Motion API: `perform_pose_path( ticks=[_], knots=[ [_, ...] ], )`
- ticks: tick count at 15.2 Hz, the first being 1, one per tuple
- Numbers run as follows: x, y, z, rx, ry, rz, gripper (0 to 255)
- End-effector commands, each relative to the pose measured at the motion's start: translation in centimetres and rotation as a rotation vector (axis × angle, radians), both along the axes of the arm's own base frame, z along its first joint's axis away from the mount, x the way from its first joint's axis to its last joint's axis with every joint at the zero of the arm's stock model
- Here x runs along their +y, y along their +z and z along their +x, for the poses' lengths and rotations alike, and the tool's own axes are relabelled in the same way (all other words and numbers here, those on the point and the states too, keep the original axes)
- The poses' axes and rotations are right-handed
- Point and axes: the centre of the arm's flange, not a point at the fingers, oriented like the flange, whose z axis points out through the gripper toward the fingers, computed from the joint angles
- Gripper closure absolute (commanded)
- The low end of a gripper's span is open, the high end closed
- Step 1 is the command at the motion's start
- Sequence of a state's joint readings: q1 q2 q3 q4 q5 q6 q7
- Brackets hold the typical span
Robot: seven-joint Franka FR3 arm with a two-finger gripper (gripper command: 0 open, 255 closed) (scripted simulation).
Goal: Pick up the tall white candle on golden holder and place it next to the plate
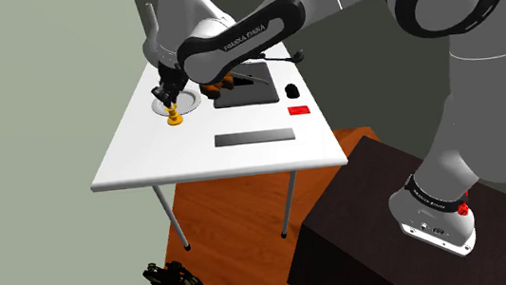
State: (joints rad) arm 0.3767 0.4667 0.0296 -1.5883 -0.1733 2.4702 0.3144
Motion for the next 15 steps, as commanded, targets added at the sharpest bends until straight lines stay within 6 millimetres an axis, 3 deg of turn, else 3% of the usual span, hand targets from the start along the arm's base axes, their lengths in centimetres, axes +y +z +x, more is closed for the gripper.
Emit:
perform_pose_path(
  ticks=[1, 15],
  knots=[
    [0.0, -1.1, 0.0, 0.000, 0.000, 0.000, 255],
    [0.0, -7.9, 0.0, 0.000, 0.000, 0.000, 255]
  ],
)
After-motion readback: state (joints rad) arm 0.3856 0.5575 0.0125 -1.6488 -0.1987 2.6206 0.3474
